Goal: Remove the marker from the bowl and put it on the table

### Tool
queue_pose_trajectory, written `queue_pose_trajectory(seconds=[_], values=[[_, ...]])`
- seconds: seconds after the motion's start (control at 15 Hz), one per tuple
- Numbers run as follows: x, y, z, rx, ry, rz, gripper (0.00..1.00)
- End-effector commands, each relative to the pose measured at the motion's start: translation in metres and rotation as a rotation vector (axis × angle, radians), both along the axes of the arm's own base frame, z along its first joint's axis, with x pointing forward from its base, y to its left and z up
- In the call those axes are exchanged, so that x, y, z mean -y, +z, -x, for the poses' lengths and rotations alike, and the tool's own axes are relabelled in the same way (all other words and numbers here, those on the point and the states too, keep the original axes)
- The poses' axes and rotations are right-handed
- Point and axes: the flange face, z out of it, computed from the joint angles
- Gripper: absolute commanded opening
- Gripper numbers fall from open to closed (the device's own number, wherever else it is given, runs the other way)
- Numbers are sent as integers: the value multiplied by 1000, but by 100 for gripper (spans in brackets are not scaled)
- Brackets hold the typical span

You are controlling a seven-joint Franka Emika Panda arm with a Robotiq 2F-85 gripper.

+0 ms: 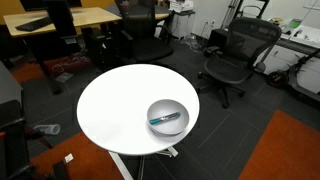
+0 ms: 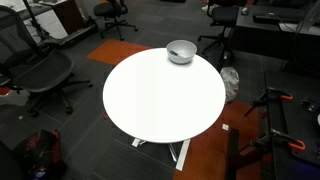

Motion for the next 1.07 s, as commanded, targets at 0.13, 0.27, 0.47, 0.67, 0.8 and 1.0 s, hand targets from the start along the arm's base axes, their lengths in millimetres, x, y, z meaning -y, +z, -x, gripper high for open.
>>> queue_pose_trajectory(seconds=[0.13,0.27,0.47,0.67,0.8,1.0], values=[[0,1,0,-1,0,0,100],[0,1,0,-1,0,0,100],[3,-2,-4,-5,4,0,100],[15,-13,-17,-2,-23,5,100],[28,-26,-30,3,-53,22,100],[45,-43,-43,20,-78,24,100]])
